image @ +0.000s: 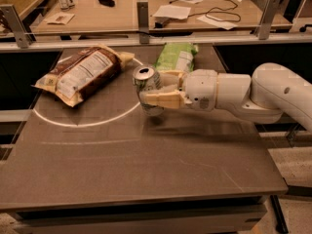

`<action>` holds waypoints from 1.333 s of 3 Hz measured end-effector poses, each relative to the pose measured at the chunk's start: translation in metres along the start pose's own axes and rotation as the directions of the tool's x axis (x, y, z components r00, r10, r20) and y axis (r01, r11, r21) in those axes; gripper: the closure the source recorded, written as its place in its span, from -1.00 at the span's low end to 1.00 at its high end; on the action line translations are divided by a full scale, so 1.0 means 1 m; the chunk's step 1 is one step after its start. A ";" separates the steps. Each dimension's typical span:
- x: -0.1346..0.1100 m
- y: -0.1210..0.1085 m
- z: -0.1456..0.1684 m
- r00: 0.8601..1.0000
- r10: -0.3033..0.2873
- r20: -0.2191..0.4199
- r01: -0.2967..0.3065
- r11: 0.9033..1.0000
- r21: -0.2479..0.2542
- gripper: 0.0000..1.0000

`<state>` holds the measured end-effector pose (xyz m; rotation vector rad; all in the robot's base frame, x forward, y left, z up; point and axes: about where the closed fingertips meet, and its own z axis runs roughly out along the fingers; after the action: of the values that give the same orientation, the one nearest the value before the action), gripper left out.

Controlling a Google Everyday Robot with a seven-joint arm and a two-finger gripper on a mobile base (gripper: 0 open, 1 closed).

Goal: Place 7up can upright

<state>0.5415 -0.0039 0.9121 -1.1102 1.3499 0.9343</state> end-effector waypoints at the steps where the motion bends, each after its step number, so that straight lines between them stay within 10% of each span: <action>1: 0.014 0.000 -0.006 1.000 0.008 0.010 -0.008 1.000 0.011 1.00; 3: 0.033 0.001 -0.011 0.999 0.039 0.021 -0.040 0.999 0.017 1.00; 4: 0.039 0.001 -0.011 0.997 0.065 0.038 -0.066 0.998 0.015 0.65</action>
Offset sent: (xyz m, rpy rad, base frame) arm -0.0019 -0.0213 -0.0348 0.0116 0.0108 -0.0279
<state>0.5396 -0.0186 0.8742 -1.0370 1.3677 0.9856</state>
